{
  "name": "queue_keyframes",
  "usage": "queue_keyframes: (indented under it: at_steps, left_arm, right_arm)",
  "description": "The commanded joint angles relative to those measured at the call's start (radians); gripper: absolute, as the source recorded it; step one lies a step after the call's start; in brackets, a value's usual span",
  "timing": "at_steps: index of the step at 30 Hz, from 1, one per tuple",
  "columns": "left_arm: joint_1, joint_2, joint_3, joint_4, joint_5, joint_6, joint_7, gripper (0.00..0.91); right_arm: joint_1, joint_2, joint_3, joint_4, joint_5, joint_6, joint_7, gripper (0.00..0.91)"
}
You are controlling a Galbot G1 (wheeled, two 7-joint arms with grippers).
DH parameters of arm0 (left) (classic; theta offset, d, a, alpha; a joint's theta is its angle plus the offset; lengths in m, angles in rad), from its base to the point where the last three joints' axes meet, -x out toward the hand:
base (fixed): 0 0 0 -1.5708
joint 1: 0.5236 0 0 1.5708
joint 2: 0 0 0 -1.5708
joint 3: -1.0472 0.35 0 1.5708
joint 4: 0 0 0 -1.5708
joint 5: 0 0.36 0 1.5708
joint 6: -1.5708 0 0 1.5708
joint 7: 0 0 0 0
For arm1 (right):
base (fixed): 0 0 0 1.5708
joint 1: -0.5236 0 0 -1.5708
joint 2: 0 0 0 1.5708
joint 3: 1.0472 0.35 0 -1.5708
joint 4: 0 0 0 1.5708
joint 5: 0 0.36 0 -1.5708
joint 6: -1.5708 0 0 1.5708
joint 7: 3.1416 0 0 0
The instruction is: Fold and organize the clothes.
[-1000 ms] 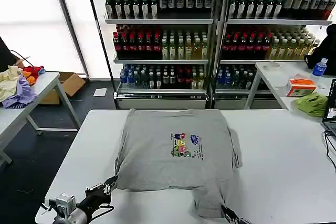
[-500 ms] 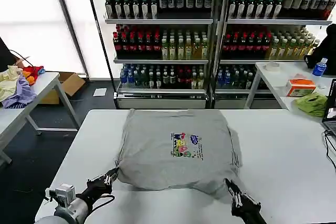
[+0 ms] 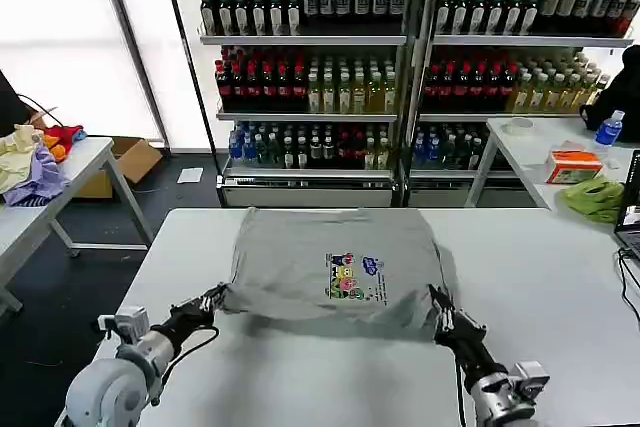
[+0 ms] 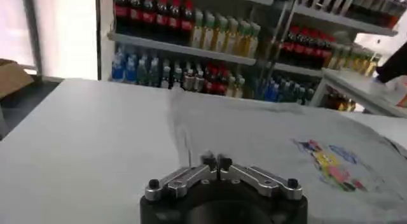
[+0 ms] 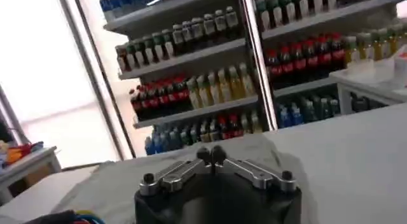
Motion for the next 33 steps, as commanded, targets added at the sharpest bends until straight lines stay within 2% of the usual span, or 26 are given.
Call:
queue_keyframes:
  at_steps: [1,2,3,4,12,19,25,33]
  left_arm:
    - [-0.212,-0.02,0.083,0.237,-0.014,0.0,0.005,0.03]
    - [-0.223,-0.024,0.09,0.249,-0.011,0.0,0.008,0.071]
    - [-0.229,-0.025,0.092,0.262,-0.007,0.0,0.008,0.242]
    - [-0.236,-0.03,0.094,0.276,0.008,0.0,0.009,0.907]
    - [-0.195,-0.022,0.04,0.252,0.036,-0.005,0.009,0.907]
    - [-0.061,0.001,-0.017,0.106,0.075,-0.012,0.005,0.907]
    - [0.044,-0.039,-0.042,0.013,0.104,-0.014,0.001,0.907]
    - [0.105,-0.091,-0.023,-0.003,0.148,-0.033,0.01,0.907]
  right_arm:
    - [0.262,-0.015,-0.092,-0.259,-0.065,-0.007,0.021,0.0]
    - [0.278,-0.013,-0.102,-0.271,-0.063,-0.017,0.021,0.0]
    - [0.291,-0.011,-0.109,-0.28,-0.062,-0.032,0.019,0.0]
    - [0.315,-0.009,-0.125,-0.313,-0.068,-0.067,0.012,0.897]
    - [0.314,0.0,-0.133,-0.325,-0.091,-0.099,0.02,0.907]
    - [0.179,-0.019,-0.047,-0.161,-0.069,-0.136,0.032,0.907]
    - [0.042,-0.029,0.021,-0.021,-0.077,-0.173,0.069,0.907]
    - [-0.056,-0.026,0.058,-0.004,-0.111,-0.189,0.075,0.907]
